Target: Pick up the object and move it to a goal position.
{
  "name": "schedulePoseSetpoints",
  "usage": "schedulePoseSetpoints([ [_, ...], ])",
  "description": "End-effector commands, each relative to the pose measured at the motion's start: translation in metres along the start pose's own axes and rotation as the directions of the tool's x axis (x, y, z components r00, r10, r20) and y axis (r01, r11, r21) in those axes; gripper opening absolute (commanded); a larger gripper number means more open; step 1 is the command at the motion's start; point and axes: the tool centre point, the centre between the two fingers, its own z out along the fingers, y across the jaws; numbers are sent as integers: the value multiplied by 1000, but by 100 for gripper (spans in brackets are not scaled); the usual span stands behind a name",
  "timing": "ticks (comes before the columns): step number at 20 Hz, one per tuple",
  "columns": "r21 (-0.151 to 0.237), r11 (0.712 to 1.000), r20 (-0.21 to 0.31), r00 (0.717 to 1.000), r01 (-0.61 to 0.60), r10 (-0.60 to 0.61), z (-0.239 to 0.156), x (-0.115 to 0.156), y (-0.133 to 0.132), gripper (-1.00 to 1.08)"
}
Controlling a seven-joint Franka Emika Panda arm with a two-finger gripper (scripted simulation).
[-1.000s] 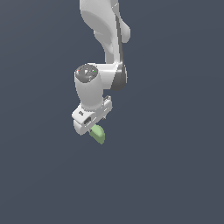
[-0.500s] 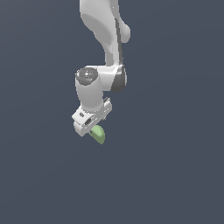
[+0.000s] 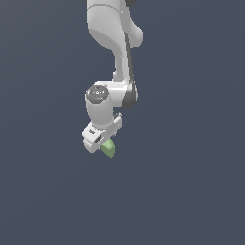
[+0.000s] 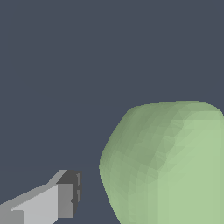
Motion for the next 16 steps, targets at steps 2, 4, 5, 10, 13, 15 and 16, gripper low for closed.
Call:
schedulePoseSetpoints([
  [2,-1,1000,-1,1000,0,0,2,1,1,-100],
  [4,-1,1000,-1,1000,0,0,2,1,1,-100],
  [5,-1,1000,-1,1000,0,0,2,1,1,-100],
  [10,-1,1000,-1,1000,0,0,2,1,1,-100],
  [13,-2,1000,-1,1000,0,0,1,0,1,-100],
  [15,-2,1000,-1,1000,0,0,-1,0,1,-100],
  [16,-2,1000,-1,1000,0,0,-2,0,0,-100],
])
